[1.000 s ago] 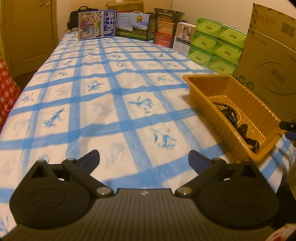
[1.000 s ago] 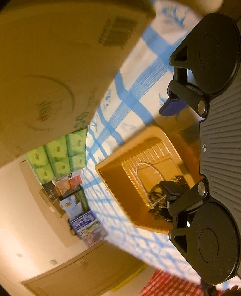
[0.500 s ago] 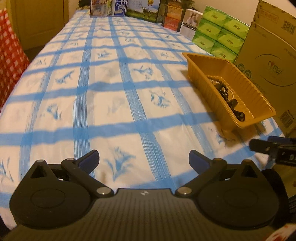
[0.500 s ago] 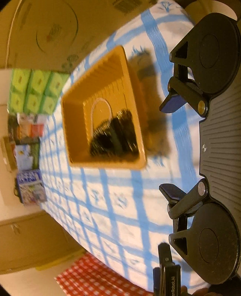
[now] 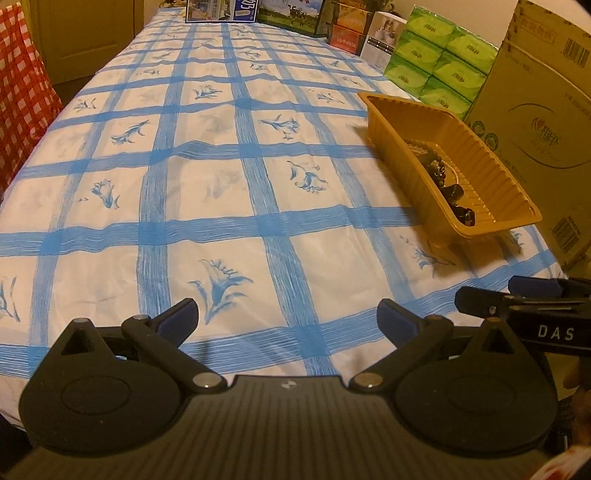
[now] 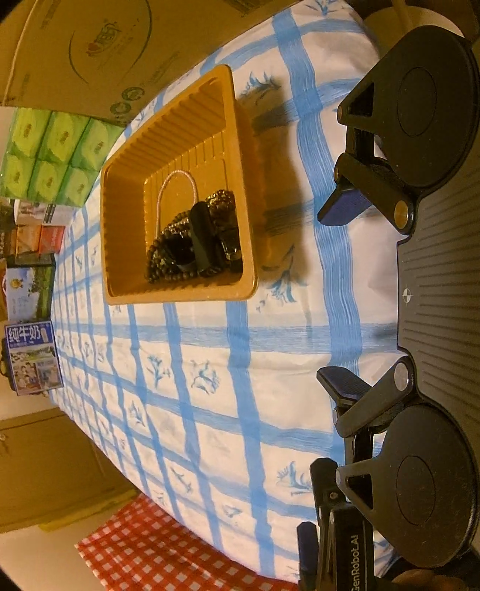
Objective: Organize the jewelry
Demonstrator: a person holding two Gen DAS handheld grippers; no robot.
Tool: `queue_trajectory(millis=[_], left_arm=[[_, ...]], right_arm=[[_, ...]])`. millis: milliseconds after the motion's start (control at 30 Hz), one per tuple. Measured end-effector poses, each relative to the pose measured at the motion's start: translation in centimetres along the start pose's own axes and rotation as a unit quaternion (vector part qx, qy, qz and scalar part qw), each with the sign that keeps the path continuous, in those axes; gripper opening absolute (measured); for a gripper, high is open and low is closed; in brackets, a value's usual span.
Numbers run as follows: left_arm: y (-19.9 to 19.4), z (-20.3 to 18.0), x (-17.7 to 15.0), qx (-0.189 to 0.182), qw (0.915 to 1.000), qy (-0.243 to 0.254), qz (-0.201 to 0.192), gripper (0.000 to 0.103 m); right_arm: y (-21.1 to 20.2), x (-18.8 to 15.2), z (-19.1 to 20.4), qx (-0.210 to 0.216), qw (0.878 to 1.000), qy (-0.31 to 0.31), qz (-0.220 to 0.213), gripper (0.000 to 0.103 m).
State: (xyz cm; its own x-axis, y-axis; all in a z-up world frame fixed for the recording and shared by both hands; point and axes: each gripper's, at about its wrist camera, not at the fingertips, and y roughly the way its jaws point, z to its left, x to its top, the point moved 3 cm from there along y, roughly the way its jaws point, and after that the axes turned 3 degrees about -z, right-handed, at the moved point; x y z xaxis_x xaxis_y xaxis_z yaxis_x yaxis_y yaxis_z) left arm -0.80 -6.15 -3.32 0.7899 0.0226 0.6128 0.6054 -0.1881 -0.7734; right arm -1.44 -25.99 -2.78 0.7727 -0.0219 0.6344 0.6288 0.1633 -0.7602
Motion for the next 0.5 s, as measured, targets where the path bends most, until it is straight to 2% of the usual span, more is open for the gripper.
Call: queue_trajectory(millis=[500], left_arm=[[-0.46,0.01,0.08,0.024,0.9997,-0.004,-0.007,0.102]], right_arm=[[0.08,0.37,0.76,0.003,1.0,-0.007,-0.004,0.083]])
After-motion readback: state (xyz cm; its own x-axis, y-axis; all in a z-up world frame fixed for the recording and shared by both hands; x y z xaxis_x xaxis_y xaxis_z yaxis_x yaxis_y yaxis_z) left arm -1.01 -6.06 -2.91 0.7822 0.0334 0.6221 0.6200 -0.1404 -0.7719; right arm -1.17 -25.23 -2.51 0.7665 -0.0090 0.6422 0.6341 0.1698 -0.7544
